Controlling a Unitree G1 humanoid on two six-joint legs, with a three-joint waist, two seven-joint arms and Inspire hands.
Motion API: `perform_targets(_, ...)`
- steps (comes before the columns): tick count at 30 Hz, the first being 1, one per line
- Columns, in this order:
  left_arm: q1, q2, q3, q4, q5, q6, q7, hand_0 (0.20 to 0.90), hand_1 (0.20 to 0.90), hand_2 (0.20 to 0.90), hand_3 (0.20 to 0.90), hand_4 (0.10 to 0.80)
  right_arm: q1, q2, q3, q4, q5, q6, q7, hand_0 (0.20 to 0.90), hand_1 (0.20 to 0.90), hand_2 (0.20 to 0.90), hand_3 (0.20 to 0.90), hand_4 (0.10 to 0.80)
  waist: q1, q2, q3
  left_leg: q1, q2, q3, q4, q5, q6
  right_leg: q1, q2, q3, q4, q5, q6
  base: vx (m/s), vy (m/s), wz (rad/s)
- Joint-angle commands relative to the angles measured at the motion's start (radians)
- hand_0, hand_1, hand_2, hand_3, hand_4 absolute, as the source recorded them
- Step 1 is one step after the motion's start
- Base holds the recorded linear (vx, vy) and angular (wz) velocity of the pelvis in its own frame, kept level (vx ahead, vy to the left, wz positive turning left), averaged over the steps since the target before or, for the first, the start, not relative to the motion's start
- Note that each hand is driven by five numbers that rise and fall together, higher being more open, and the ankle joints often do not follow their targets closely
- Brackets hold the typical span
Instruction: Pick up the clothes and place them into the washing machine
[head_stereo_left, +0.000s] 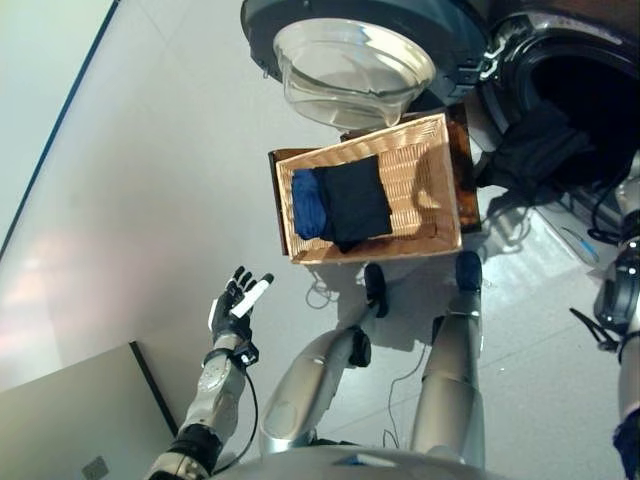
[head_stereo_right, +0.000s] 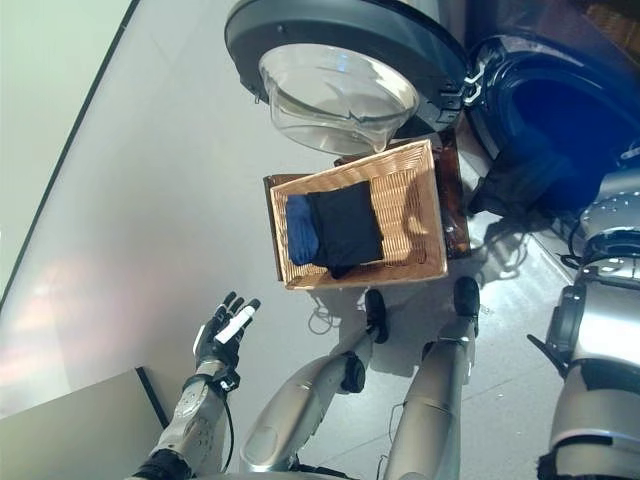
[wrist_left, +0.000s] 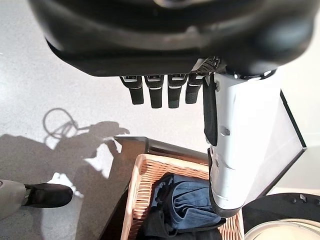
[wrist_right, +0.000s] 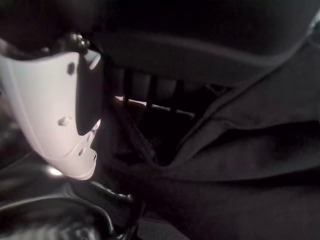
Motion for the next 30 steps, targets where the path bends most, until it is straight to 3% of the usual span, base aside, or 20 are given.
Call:
perform_targets(1, 0.056, 0.068, 0.004, 0.03, -0.002, -0.044, 0.027, 0.9, 0.9, 0.9, 0.9, 0.8, -0.155, -0.203, 0.085, -0.115, -0.008, -0.176, -0.034, 0.2, 0.2, 0.2, 0.2, 0.3, -0.001, 0.043, -0.109, -0.035, 0.035, -0.025, 0.055, -0.017, -0.13, 0.057, 0.079, -0.039, 0.042, -0.111, -0.063, 0.0, 0.0, 0.0)
perform_targets(10, 0.057, 0.06, 0.01, 0.031, 0.001, -0.042, 0.058, 0.9, 0.9, 0.9, 0.9, 0.8, -0.127, -0.132, -0.034, -0.238, -0.003, -0.305, -0.165, 0.2, 0.2, 0.2, 0.2, 0.3, 0.009, 0.069, -0.124, -0.039, 0.029, -0.025, 0.048, -0.014, -0.129, 0.047, 0.079, -0.036, 0.049, -0.113, -0.065, 0.0, 0.0, 0.0)
perform_targets(16, 0.056, 0.062, 0.015, 0.042, 0.003, -0.045, 0.071, 0.9, 0.9, 0.9, 0.9, 0.8, -0.128, -0.134, -0.037, -0.223, -0.036, -0.281, -0.205, 0.2, 0.2, 0.2, 0.2, 0.3, 0.011, 0.066, -0.128, -0.041, 0.027, -0.024, 0.043, -0.01, -0.129, 0.035, 0.079, -0.037, 0.056, -0.111, -0.067, 0.0, 0.0, 0.0)
perform_targets(17, 0.056, 0.064, 0.015, 0.045, 0.004, -0.044, 0.072, 0.9, 0.9, 0.9, 0.9, 0.8, -0.129, -0.138, -0.033, -0.206, -0.042, -0.268, -0.209, 0.332, 0.332, 0.332, 0.332, 0.394, 0.011, 0.065, -0.129, -0.041, 0.027, -0.024, 0.043, -0.01, -0.129, 0.036, 0.079, -0.037, 0.056, -0.11, -0.067, 0.0, 0.0, 0.0)
perform_targets(18, 0.056, 0.066, 0.014, 0.045, 0.005, -0.042, 0.073, 0.9, 0.9, 0.9, 0.9, 0.8, -0.141, -0.145, -0.023, -0.185, -0.042, -0.259, -0.216, 0.9, 0.9, 0.9, 0.9, 0.8, 0.013, 0.064, -0.13, -0.041, 0.026, -0.024, 0.043, -0.011, -0.128, 0.036, 0.079, -0.035, 0.055, -0.11, -0.068, 0.0, 0.0, 0.0)
perform_targets(25, 0.061, 0.076, 0.016, 0.035, 0.006, -0.04, 0.076, 0.9, 0.9, 0.9, 0.9, 0.8, -0.182, -0.166, 0.036, -0.099, -0.098, -0.176, -0.24, 0.9, 0.9, 0.9, 0.9, 0.8, 0.013, 0.058, -0.131, -0.045, 0.028, -0.023, 0.05, -0.013, -0.127, 0.032, 0.08, -0.035, 0.059, -0.108, -0.071, 0.0, 0.0, 0.0)
perform_targets(30, 0.063, 0.089, 0.019, 0.03, 0.015, -0.04, 0.079, 0.9, 0.9, 0.9, 0.9, 0.8, -0.248, -0.204, 0.143, 0.031, -0.215, -0.049, -0.26, 0.9, 0.9, 0.9, 0.9, 0.8, 0.017, 0.054, -0.132, -0.042, 0.028, -0.021, 0.055, -0.016, -0.126, 0.032, 0.076, -0.037, 0.064, -0.109, -0.072, 0.0, 0.0, 0.0)
